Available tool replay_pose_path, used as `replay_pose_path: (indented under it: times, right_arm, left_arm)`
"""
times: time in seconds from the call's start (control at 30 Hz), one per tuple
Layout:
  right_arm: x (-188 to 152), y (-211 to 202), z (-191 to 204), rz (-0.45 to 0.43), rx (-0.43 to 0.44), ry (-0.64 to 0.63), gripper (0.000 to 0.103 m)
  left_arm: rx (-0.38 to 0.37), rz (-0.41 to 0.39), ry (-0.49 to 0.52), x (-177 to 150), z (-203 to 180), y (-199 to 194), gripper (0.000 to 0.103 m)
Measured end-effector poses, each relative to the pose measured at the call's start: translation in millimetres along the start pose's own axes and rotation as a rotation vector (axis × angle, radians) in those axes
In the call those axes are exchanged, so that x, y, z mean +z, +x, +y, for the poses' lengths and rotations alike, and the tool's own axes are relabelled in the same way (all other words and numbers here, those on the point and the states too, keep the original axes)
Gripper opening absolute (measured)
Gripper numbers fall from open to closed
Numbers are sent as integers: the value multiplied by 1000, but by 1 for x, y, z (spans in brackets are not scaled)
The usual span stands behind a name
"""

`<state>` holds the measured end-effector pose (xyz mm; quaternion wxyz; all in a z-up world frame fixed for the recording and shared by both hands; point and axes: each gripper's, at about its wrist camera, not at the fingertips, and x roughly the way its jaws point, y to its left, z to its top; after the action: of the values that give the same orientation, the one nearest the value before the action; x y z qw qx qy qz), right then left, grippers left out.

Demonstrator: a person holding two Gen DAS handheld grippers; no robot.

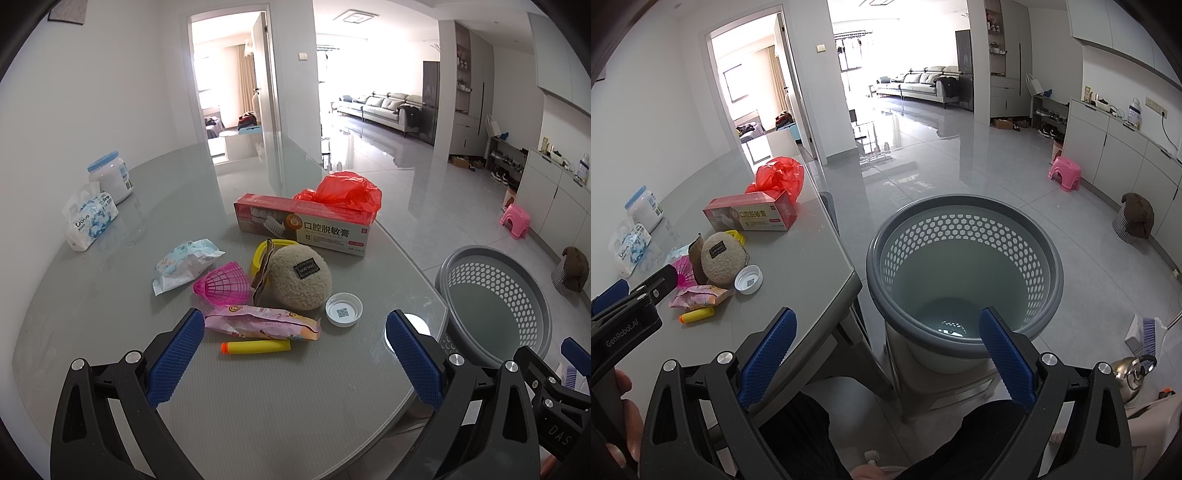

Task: Collect trash

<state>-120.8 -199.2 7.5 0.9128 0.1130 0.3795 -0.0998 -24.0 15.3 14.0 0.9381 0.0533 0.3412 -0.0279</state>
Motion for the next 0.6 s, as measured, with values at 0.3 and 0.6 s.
replay_pose_path:
  times: [0.3,0.6]
  right_arm:
    - [-1,8,5,16,16,-10,95]
    - [1,41,46,59,109,-80,95]
  left_arm:
    - [-5,19,-20,-2,10,10,97]
    - [94,50,-69,-9,64,32,97]
